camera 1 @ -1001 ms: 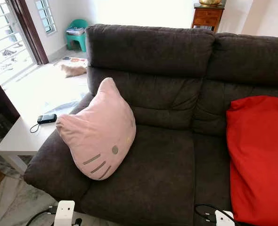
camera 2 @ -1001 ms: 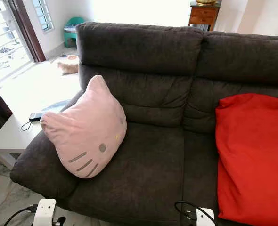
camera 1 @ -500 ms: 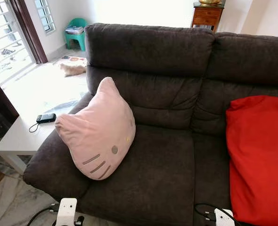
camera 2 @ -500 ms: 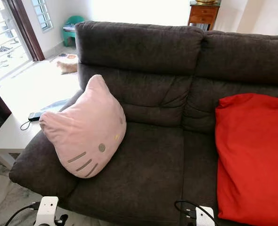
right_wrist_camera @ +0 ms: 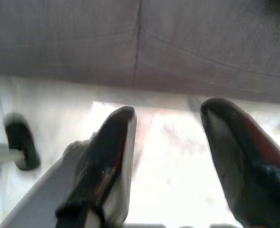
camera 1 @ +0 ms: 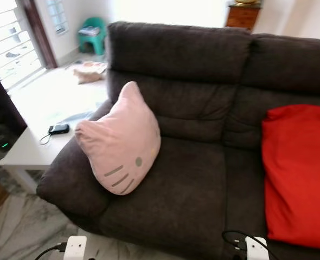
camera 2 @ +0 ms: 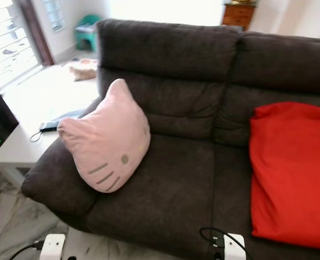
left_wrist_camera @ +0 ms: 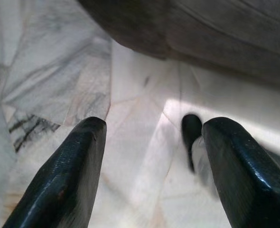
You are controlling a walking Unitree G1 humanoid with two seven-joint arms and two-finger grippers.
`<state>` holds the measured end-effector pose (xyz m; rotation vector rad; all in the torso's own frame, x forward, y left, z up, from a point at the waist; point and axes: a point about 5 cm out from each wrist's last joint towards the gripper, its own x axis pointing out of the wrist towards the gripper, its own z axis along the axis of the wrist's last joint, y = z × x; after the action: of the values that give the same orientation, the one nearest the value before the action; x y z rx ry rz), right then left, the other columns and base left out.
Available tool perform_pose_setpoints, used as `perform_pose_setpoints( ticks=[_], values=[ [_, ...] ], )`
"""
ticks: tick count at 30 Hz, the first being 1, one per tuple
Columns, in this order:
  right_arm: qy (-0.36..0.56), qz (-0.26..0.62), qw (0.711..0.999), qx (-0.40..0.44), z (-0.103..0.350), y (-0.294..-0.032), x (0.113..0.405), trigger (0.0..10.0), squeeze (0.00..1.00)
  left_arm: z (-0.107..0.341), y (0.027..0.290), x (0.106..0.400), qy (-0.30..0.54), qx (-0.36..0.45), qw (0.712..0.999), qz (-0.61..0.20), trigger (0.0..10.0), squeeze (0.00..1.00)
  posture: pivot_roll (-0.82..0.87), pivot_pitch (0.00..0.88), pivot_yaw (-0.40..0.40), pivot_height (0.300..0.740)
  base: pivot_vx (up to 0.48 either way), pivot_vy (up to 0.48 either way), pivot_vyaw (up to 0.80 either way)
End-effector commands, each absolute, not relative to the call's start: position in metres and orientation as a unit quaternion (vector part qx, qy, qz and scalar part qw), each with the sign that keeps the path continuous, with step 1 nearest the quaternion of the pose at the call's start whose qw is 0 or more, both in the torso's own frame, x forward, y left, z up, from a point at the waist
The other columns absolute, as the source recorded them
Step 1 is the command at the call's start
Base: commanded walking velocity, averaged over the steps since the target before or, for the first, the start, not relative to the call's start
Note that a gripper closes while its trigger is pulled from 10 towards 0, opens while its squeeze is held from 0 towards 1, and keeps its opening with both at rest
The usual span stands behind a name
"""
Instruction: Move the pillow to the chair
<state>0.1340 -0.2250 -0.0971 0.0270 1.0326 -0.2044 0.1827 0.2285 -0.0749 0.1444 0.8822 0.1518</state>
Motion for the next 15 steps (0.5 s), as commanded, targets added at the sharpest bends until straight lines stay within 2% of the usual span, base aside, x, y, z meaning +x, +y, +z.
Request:
perform_pose_setpoints(
  ticks=[1, 15],
  values=[
    [0.474, -0.101, 0.875, 0.013, -0.0911, -0.2290, 0.1477, 10.0, 0.00, -0.0837, 0.2272, 0.1661, 0.456, 0.068, 0.885, 0.070, 10.0, 0.00, -0.03, 0.000, 0.002, 0.740, -0.289, 0.000, 0.00],
    [0.474, -0.101, 0.875, 0.012, -0.0890, -0.2320, 0.1520, 10.0, 0.00, -0.0846, 0.2279, 0.1638, 0.461, 0.068, 0.882, 0.069, 10.0, 0.00, -0.04, 0.000, 0.003, 0.740, -0.288, 0.000, 0.00]
  ],
)
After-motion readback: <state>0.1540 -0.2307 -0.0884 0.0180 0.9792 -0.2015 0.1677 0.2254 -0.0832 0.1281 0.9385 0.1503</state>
